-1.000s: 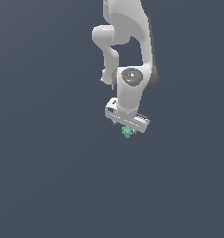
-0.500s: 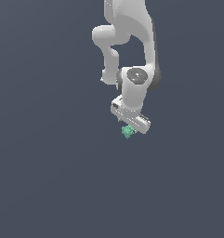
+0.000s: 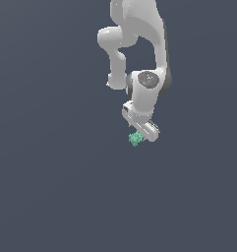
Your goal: Pick up the object and move it to a goal position.
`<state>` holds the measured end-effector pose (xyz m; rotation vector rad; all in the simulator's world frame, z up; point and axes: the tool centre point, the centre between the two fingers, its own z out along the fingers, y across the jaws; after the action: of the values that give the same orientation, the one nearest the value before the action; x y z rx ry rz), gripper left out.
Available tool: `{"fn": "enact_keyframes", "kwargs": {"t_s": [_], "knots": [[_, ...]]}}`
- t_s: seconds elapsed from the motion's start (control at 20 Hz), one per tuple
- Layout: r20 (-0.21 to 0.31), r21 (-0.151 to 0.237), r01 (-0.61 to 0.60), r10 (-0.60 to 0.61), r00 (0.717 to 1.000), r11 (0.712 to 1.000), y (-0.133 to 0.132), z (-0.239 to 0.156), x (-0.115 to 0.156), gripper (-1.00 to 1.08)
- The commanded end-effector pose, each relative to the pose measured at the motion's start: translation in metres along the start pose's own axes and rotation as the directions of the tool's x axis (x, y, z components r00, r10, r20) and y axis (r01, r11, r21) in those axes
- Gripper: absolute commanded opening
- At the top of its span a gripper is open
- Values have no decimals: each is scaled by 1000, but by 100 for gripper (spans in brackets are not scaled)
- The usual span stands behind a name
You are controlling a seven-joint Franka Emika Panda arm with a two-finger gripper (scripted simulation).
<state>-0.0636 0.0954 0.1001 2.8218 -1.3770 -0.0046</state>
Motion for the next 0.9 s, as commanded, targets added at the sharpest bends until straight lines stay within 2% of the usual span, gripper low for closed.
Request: {"fn": "enact_keyframes", "kwargs": {"t_s": [0.0, 0.5, 0.85], "knots": [[-1, 1, -29, 29, 1000, 1000, 0, 1, -2, 100], [-1, 3, -55, 55, 999, 999, 0, 3, -5, 100], [-2, 3, -57, 57, 998, 998, 1, 28, -5, 100]]}}
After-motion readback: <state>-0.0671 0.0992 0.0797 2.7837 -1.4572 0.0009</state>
